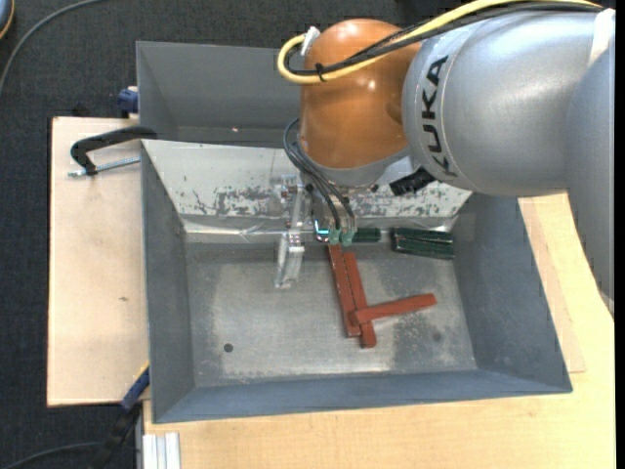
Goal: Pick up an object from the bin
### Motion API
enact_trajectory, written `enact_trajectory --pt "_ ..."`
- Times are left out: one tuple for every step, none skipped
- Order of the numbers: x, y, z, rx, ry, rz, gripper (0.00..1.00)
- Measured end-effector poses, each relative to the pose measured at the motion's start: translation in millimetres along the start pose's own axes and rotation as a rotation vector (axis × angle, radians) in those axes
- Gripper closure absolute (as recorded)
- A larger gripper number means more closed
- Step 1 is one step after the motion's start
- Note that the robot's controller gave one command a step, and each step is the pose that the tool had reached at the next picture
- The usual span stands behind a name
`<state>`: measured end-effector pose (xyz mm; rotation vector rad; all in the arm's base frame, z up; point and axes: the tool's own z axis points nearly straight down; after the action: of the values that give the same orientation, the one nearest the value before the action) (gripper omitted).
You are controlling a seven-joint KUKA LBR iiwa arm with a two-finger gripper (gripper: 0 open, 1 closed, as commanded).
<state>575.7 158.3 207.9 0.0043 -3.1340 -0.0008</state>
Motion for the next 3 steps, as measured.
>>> enact_trajectory --pt "19.2 -104 48 0.004 -0.002 -0.002 0.0" --pt "53.6 -167 86 0.002 -0.002 0.079 0.0" --pt "51.6 -163 84 -0.001 -0.008 0.072 1.0"
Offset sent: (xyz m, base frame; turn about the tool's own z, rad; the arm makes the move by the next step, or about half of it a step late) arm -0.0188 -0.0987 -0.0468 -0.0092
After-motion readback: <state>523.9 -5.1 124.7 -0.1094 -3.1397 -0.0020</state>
